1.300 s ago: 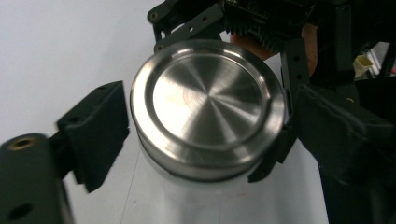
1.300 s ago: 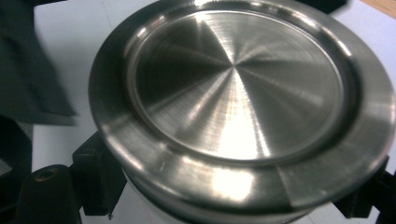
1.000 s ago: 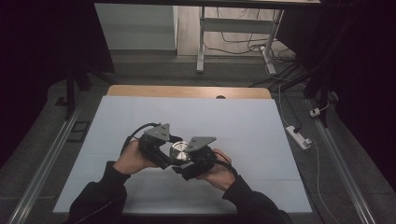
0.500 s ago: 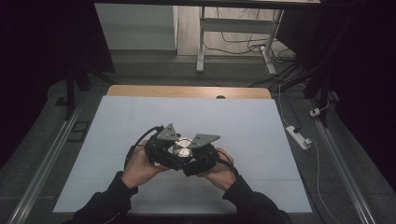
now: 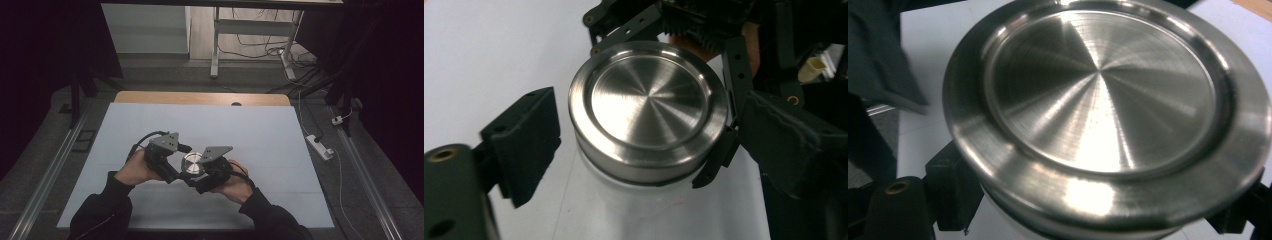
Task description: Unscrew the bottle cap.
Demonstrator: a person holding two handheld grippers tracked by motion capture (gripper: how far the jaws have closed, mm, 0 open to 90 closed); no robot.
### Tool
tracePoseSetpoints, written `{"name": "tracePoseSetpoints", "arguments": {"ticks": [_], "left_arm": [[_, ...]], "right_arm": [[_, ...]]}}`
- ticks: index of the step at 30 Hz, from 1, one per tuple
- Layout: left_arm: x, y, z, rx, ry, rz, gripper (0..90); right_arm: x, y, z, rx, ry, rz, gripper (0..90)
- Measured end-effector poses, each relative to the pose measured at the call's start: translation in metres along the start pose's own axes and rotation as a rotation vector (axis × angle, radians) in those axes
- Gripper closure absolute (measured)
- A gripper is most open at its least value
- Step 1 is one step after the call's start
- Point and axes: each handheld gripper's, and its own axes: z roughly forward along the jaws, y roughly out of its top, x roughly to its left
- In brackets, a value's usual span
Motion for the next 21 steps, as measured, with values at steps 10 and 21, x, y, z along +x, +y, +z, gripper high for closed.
{"name": "tracePoseSetpoints", "arguments": {"ticks": [10, 21], "left_arm": [[-0.003, 0.003, 0.004, -0.017, 0.052, -0.042, 20.5], [-0.019, 0.019, 0.021, -0.008, 0.281, -0.240, 20.5]], "right_arm": [[0.001, 0.001, 0.000, 0.001, -0.001, -0.010, 15.2], [-0.009, -0.002, -0.002, -0.001, -0.095, 0.062, 15.2]]}}
